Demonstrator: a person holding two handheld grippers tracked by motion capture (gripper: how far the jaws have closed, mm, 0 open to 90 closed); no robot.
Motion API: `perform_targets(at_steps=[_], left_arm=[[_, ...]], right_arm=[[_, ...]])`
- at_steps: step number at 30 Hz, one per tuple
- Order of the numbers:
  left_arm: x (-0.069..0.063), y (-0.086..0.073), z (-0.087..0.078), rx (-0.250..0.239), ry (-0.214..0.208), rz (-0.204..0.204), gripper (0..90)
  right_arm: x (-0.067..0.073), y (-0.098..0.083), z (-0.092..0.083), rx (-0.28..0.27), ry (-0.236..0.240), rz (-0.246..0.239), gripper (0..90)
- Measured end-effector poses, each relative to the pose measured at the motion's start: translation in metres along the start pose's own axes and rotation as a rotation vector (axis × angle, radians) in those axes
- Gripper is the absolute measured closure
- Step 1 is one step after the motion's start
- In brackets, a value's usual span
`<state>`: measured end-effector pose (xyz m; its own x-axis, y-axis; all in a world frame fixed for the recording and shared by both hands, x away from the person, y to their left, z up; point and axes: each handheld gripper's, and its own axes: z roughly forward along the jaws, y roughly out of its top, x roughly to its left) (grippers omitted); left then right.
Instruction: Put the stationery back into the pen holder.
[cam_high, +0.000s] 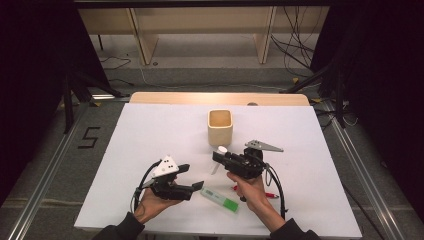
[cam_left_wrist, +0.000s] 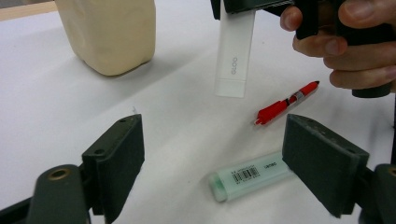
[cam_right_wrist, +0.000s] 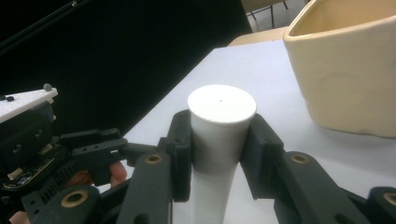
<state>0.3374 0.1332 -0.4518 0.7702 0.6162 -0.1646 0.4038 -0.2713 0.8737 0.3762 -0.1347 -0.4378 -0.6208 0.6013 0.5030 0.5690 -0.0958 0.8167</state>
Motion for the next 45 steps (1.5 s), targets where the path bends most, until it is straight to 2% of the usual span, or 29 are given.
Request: perform_targets(at_steps=[5,8,10,13,14,19,30,40,45], left_arm=[[0.000,-0.004,-0.007,-0.020,-0.010,0.010,18.3],[-0.001,-0.006,-0.012,-0.022,-0.005,0.014,17.6],[-0.001,-0.012,-0.019,-0.022,0.011,0.032,17.5],[0.000,-0.014,-0.023,-0.020,0.020,0.033,17.1],[0.002,-0.016,-0.027,-0.033,0.018,0.018,17.0],[0.004,-0.018,-0.035,-0.050,0.021,0.009,17.0],[0.012,-0.025,-0.038,-0.044,0.035,-0.025,16.8],[0.014,-0.027,-0.037,-0.050,0.035,-0.025,16.2],[0.014,-0.027,-0.037,-0.054,0.031,-0.032,15.8]], right_arm=[[0.000,0.004,-0.003,-0.007,-0.020,-0.036,67.4],[0.000,0.007,-0.005,-0.010,-0.036,-0.052,67.4],[0.000,0.010,-0.007,-0.018,-0.046,-0.081,67.4],[-0.001,0.016,-0.010,-0.020,-0.060,-0.108,67.4],[-0.001,0.018,-0.011,-0.022,-0.063,-0.105,67.4],[-0.006,0.027,-0.014,-0.026,-0.087,-0.129,67.4],[-0.012,0.053,-0.012,-0.034,-0.129,-0.149,67.3],[-0.013,0.082,-0.002,-0.036,-0.158,-0.162,67.3],[-0.016,0.090,0.004,-0.035,-0.154,-0.140,67.3]])
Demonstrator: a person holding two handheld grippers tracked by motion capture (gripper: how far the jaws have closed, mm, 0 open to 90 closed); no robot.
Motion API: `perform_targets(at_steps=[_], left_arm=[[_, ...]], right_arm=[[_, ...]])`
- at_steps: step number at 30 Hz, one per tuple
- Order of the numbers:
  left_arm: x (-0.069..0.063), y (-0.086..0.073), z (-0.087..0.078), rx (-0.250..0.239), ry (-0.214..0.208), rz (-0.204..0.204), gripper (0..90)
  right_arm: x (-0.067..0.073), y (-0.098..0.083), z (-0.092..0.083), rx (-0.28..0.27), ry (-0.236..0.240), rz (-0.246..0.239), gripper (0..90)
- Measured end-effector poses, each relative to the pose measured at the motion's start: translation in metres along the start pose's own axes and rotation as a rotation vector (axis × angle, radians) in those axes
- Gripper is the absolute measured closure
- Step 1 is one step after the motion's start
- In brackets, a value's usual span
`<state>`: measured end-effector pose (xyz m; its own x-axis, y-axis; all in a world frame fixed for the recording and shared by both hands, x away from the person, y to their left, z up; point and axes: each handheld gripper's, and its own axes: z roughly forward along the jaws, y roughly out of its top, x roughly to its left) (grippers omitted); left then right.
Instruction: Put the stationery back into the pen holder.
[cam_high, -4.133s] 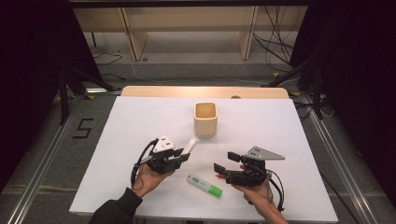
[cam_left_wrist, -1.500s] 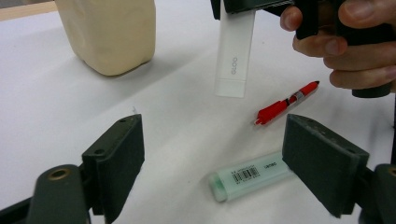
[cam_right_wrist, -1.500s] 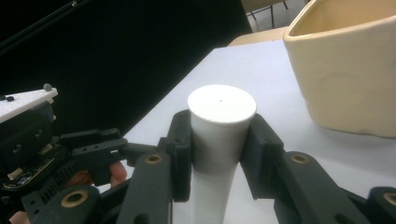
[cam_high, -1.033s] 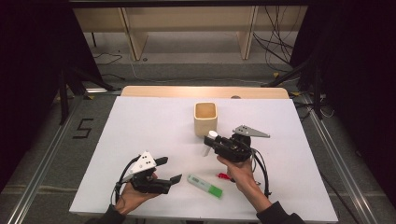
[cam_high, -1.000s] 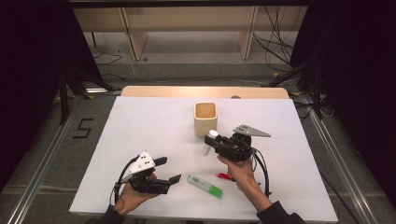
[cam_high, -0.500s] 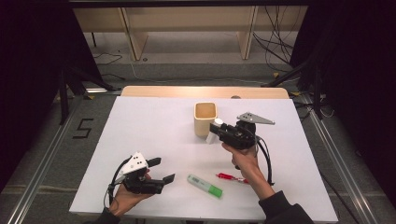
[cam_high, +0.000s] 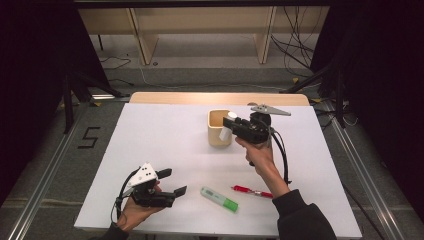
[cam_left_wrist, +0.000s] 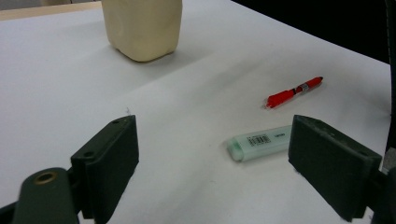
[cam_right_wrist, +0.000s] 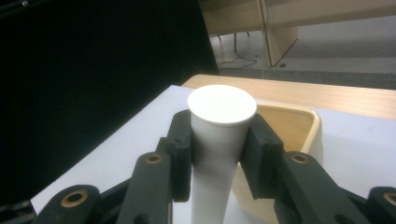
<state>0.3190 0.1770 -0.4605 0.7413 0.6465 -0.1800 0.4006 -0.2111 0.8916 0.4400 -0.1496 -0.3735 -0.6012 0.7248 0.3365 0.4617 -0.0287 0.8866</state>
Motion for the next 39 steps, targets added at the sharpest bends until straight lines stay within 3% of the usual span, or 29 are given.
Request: perform_targets(at_steps=[10,16,25,39], left_arm=[[0.000,0.001,-0.002,-0.018,0.020,0.029,15.6],[0.000,0.000,-0.002,-0.016,0.024,0.036,15.7],[0.000,-0.001,0.000,-0.010,0.022,0.038,15.7],[-0.001,-0.002,0.001,-0.003,0.018,0.049,15.7]], right_arm=[[-0.001,0.019,0.020,-0.002,-0.062,-0.033,67.3],[-0.008,0.025,0.031,0.003,-0.101,-0.020,67.3],[-0.020,0.024,0.045,0.020,-0.157,-0.004,67.3],[-0.020,0.018,0.063,0.063,-0.181,-0.028,67.3]])
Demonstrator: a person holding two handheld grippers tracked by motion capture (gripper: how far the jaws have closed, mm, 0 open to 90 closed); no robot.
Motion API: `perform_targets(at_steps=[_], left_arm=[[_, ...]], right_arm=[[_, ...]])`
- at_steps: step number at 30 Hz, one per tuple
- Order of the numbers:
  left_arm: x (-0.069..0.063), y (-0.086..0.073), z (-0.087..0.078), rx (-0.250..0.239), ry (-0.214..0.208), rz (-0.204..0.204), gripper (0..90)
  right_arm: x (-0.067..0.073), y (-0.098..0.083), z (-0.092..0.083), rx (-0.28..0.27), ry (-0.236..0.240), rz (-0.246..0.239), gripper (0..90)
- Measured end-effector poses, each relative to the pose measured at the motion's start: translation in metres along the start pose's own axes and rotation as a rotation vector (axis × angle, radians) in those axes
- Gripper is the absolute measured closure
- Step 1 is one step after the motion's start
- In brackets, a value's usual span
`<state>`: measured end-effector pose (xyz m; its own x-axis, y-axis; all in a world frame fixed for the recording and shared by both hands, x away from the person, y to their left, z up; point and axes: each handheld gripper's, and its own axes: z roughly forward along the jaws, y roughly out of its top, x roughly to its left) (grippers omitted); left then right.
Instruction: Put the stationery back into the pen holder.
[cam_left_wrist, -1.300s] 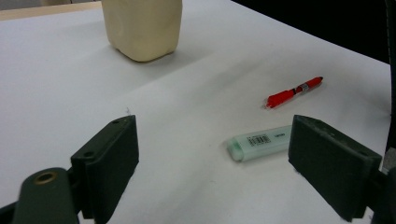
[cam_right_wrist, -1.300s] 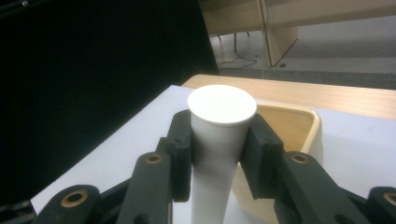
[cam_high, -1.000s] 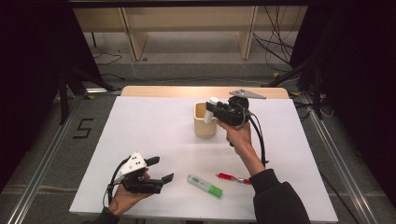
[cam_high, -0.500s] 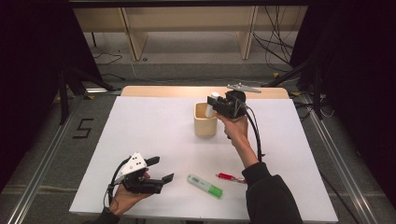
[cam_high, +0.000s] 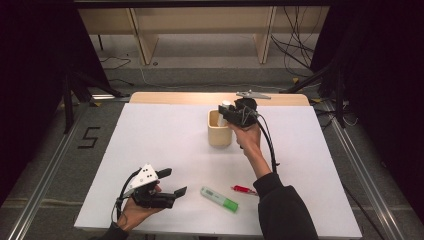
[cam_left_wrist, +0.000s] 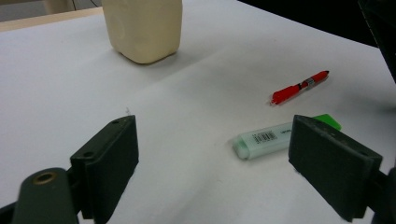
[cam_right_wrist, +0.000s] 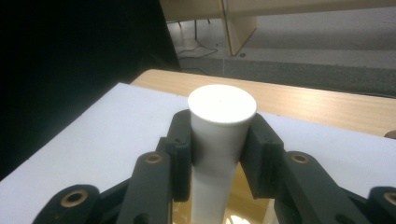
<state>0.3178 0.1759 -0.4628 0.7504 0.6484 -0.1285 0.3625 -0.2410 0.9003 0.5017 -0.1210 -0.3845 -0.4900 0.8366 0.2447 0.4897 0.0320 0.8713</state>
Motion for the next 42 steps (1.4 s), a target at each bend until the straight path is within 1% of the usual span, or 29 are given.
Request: perform_targets(at_steps=[9,15,17,25,28,31,32,34,35,38,41,42], left_arm=[[0.000,-0.001,0.001,0.006,0.000,0.003,15.7],[0.001,-0.001,0.001,0.006,0.000,0.003,15.6],[0.001,-0.001,0.001,0.007,0.000,0.004,15.7],[0.001,-0.001,0.001,0.009,0.001,0.005,15.7],[0.001,-0.001,0.001,0.008,0.001,0.005,15.7],[0.001,-0.001,0.001,0.009,0.002,0.004,15.7],[0.001,-0.001,0.001,0.009,0.003,0.004,15.7],[0.001,-0.001,0.001,0.012,0.004,0.007,15.7],[0.001,-0.001,0.001,0.009,0.004,0.004,15.7],[0.001,-0.002,0.001,0.008,0.004,0.002,15.7],[0.001,-0.002,0.002,0.009,0.004,0.001,15.7],[0.001,-0.002,0.002,0.009,0.004,0.001,15.7]], right_arm=[[0.003,-0.006,0.008,0.036,-0.013,-0.029,67.2],[0.002,-0.009,0.012,0.059,-0.017,-0.038,67.2],[0.003,-0.010,0.013,0.067,-0.028,-0.047,67.2],[0.000,-0.015,0.016,0.086,-0.041,-0.055,67.1],[0.000,-0.016,0.017,0.091,-0.039,-0.050,67.0],[0.002,-0.017,0.018,0.098,-0.042,-0.067,66.4],[0.002,-0.017,0.018,0.102,-0.042,-0.066,65.5],[0.002,-0.016,0.017,0.100,-0.027,-0.053,53.6],[0.002,-0.015,0.016,0.094,-0.028,-0.049,49.4],[0.002,-0.012,0.010,0.071,-0.026,-0.040,44.3],[0.003,-0.009,0.004,0.059,-0.025,-0.048,40.6],[0.003,-0.009,0.004,0.059,-0.025,-0.048,40.6]])
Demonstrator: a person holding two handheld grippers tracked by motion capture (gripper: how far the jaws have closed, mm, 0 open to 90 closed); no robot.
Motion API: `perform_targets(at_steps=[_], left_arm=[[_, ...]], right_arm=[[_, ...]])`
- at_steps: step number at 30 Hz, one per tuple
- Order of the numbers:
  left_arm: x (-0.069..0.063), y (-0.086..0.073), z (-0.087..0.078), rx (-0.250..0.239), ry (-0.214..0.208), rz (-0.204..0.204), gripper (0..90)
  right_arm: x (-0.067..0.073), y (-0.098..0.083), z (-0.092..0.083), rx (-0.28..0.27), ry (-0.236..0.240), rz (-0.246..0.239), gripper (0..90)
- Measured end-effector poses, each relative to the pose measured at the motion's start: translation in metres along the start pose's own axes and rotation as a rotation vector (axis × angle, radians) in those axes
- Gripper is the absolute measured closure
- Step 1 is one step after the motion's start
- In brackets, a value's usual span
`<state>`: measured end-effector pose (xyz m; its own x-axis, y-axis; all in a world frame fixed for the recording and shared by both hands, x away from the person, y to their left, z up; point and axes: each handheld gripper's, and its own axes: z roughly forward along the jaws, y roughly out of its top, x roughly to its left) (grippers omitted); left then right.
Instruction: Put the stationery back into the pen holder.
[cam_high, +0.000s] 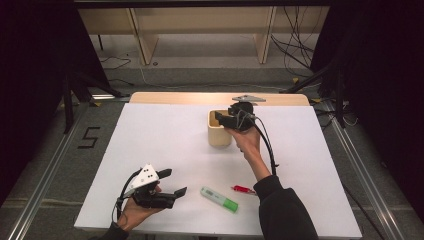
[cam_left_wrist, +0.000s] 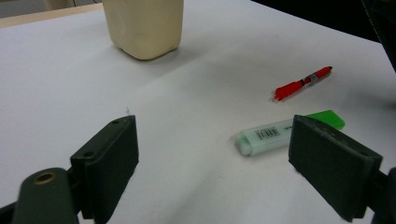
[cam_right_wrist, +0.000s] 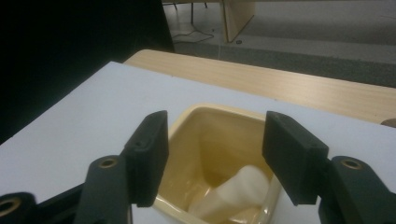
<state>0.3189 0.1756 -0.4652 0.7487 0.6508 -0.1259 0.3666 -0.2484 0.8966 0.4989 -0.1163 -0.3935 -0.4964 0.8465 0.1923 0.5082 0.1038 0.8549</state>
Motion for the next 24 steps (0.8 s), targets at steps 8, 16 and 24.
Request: perform_targets(at_steps=[8,16,24], left_arm=[[0.002,0.000,-0.001,-0.002,0.003,-0.004,15.7],[0.003,-0.001,-0.001,0.000,0.007,-0.013,15.7],[0.005,-0.001,-0.001,-0.002,0.011,-0.022,15.7]], right_arm=[[0.012,0.002,-0.035,-0.042,0.068,-0.062,32.0],[0.025,-0.023,-0.071,0.009,0.195,-0.130,27.6],[0.029,-0.053,-0.084,0.071,0.215,-0.173,26.4]])
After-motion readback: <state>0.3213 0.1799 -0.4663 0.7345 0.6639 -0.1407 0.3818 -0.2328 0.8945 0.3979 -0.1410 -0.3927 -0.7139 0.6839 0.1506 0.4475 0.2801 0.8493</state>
